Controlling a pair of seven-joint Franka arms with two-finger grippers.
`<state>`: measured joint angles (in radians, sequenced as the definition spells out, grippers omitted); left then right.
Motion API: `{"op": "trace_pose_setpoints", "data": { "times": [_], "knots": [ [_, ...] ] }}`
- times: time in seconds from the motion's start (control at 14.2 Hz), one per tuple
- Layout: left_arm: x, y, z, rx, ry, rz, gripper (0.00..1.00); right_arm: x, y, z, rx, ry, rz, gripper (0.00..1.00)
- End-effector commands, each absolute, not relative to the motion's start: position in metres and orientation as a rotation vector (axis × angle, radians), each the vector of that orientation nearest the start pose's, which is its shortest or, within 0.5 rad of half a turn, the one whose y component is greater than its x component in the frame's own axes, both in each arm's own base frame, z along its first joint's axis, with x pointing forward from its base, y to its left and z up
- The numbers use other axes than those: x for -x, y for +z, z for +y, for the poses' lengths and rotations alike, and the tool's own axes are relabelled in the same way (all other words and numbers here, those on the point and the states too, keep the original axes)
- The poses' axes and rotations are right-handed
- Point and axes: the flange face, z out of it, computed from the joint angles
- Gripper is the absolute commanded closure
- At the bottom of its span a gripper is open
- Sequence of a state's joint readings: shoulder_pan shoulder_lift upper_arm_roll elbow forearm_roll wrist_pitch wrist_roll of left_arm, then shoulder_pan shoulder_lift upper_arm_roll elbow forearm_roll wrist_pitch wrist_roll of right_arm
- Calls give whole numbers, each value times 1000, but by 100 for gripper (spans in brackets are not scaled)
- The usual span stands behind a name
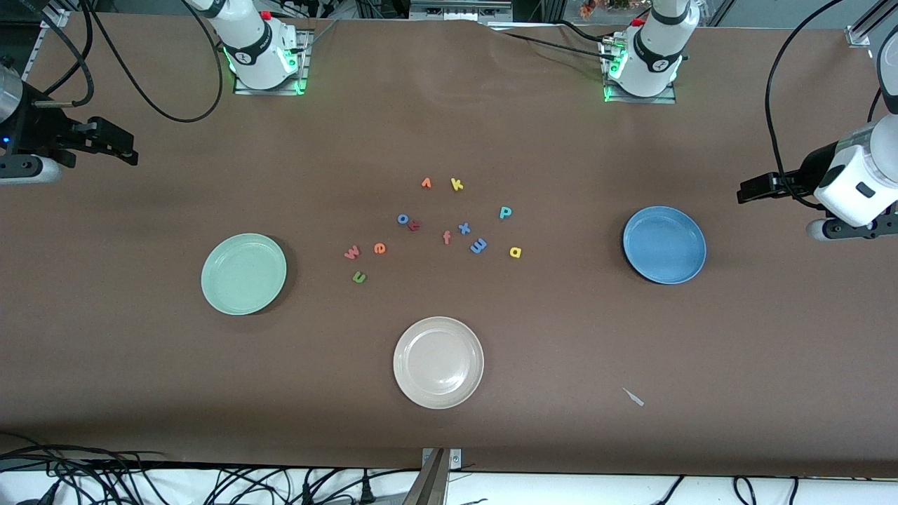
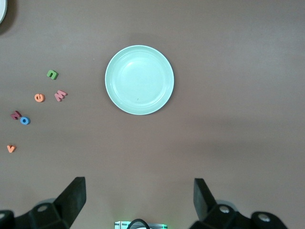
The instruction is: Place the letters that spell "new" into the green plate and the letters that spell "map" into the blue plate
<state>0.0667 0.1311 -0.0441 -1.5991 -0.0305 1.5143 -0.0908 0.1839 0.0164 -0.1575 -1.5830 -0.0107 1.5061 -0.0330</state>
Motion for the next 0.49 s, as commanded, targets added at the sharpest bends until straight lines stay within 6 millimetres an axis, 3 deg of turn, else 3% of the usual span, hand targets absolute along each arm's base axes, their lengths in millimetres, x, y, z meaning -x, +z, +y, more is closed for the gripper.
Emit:
{"op": "trace_pose_setpoints", "data": {
  "times": [0.0,0.42],
  "knots": [
    [-578,534,11,3114,348,-138,0,-549,605,14,3164,148,-96,0],
    [-578,534,10,3114,348,-135,0,-549,603,14,3164,155,-94,0]
  ]
}}
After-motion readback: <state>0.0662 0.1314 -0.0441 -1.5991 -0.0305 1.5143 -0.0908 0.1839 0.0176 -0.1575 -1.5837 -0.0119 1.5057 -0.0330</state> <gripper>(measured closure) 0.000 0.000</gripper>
